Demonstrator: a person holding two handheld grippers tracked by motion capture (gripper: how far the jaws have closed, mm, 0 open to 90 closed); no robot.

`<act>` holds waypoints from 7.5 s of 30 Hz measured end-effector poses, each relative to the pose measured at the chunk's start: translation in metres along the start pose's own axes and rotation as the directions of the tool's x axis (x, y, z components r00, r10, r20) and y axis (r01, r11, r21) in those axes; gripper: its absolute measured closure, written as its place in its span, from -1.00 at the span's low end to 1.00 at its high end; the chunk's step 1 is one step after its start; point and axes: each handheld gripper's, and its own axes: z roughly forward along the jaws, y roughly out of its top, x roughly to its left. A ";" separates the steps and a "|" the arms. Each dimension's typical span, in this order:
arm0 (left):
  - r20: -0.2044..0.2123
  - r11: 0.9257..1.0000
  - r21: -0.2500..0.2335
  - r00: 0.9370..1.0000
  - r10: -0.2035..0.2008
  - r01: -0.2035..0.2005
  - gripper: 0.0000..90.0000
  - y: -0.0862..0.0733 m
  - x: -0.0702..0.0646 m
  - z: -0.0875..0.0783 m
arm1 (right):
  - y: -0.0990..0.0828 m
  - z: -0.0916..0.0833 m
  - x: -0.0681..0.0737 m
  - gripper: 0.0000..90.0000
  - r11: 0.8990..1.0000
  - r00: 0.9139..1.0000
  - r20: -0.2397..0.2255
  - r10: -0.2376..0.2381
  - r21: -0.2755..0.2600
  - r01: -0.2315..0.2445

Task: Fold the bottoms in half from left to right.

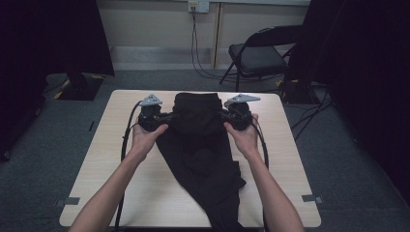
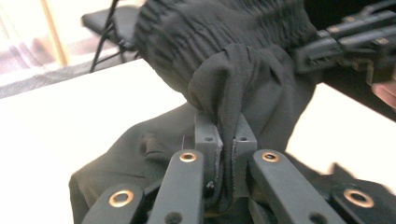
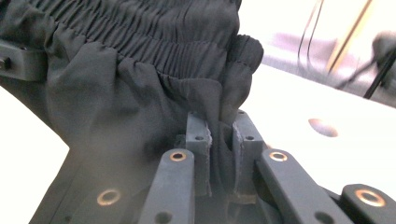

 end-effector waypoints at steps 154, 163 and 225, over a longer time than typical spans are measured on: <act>-0.120 0.969 0.243 0.993 -0.005 0.034 -0.05 -0.116 -0.001 0.012 | -0.120 -0.020 0.030 -0.18 0.985 0.993 -0.122 0.013 0.171 0.008; -0.133 0.961 0.266 0.990 -0.035 0.070 -0.23 -0.116 0.020 0.046 | -0.106 0.038 0.003 -0.30 0.976 0.992 -0.094 0.082 0.210 -0.061; -0.051 0.952 0.304 0.998 0.041 -0.023 0.65 -0.135 -0.012 0.034 | -0.127 0.040 0.022 0.54 0.972 0.986 -0.156 0.061 0.235 -0.023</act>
